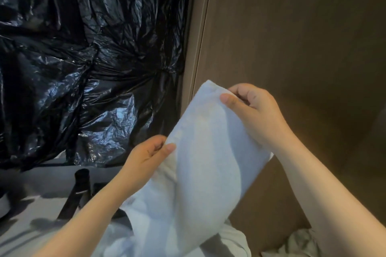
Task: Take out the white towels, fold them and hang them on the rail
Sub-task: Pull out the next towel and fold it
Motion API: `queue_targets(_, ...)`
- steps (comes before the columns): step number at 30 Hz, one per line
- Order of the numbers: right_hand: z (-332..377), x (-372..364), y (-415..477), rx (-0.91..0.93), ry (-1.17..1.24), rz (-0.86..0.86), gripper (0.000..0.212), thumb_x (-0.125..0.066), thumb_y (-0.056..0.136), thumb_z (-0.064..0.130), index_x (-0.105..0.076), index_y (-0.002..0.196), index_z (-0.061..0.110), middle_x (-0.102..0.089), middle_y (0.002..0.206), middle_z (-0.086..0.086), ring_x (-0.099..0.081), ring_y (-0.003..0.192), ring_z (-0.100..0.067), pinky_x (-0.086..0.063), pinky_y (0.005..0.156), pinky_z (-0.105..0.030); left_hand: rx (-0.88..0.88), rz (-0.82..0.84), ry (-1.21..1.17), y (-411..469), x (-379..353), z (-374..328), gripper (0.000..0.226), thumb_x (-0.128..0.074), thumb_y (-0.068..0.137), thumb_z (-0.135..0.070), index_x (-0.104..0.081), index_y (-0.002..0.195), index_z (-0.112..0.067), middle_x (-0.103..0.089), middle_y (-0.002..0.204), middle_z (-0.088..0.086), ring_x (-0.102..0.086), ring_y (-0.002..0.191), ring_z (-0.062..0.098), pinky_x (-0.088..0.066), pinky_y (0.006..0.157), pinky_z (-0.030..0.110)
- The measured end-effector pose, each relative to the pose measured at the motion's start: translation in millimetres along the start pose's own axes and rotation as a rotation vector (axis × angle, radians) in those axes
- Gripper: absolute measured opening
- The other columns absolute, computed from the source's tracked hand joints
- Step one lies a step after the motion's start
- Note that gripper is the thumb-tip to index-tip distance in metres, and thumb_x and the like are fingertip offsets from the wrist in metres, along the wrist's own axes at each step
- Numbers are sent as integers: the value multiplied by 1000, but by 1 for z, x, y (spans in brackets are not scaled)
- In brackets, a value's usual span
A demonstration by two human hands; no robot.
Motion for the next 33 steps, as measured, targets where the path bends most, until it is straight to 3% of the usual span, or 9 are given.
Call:
queue_targets(2,-11,-2,-8,-60,13,-10,27,-58,97,31,-59,73,19,-48,61,18,-44,58,-1,-31,54,-13,-49,-17,70,-5,5,1,32,-54,93,-42,-48,64,-30,-44,57,-11,-39,52,1,-29,49,14)
queue_targets(6,-37,-3,-36,-192,-2,-6,31,-52,99,35,-54,71,21,-48,59,18,-43,55,0,-33,51,-11,-121,40,205,-6,20,-14,39,-52,93,-46,-54,73,-12,-51,68,5,-46,56,2,-33,52,15)
queue_targets(11,-80,-11,-100,-429,-38,17,31,-47,99,38,-51,71,26,-53,59,21,-50,58,4,-37,51,-8,43,351,337,-2,-3,-5,33,-53,93,-49,-57,72,-24,-56,66,-10,-50,57,-2,-39,54,11)
queue_targets(15,-137,-25,-195,-752,-63,115,36,-49,98,40,-58,78,11,-59,69,-2,-56,65,-17,-40,59,-30,227,610,349,-39,-80,59,38,-55,93,-49,-54,68,-20,-49,63,-12,-45,60,2,-36,57,18)
queue_targets(18,-167,-42,-265,-949,-91,133,34,-50,100,34,-55,78,9,-54,66,-4,-52,64,-22,-36,59,-34,262,698,372,-79,-137,106,35,-54,96,-43,-52,69,-20,-51,71,-8,-48,70,10,-36,64,20)
queue_targets(23,-188,-38,-307,-1016,-63,-13,30,-49,101,32,-53,77,14,-50,64,3,-47,59,-12,-32,51,-18,226,601,395,-94,-180,126,21,-57,95,-43,-55,81,-28,-56,81,-9,-51,79,13,-32,67,23)
queue_targets(27,-199,-28,-311,-990,-140,-116,27,-48,101,34,-56,82,17,-52,65,7,-50,61,-9,-31,53,-23,150,519,414,-83,-193,118,25,-56,94,-44,-65,97,-21,-59,90,-9,-53,84,13,-34,73,25)
queue_targets(31,-218,-45,-323,-1065,-210,40,25,-48,102,26,-55,80,16,-55,68,1,-53,69,-22,-34,56,-26,142,481,486,-89,-199,122,28,-56,95,-42,-65,105,-18,-62,97,-3,-58,93,17,-38,78,23)
queue_targets(33,-224,-59,-333,-1154,-199,124,21,-49,101,26,-62,102,9,-60,80,-2,-56,79,-22,-39,66,-30,146,451,493,-98,-193,127,30,-57,94,-40,-65,109,-16,-64,103,-1,-59,98,17,-40,84,23)
Point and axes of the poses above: each hand's wrist, its own y-axis towards the middle knuckle, its own x-axis out of the back of the hand, z = x × y, the point moved 3 cm from there along y, towards the middle knuckle
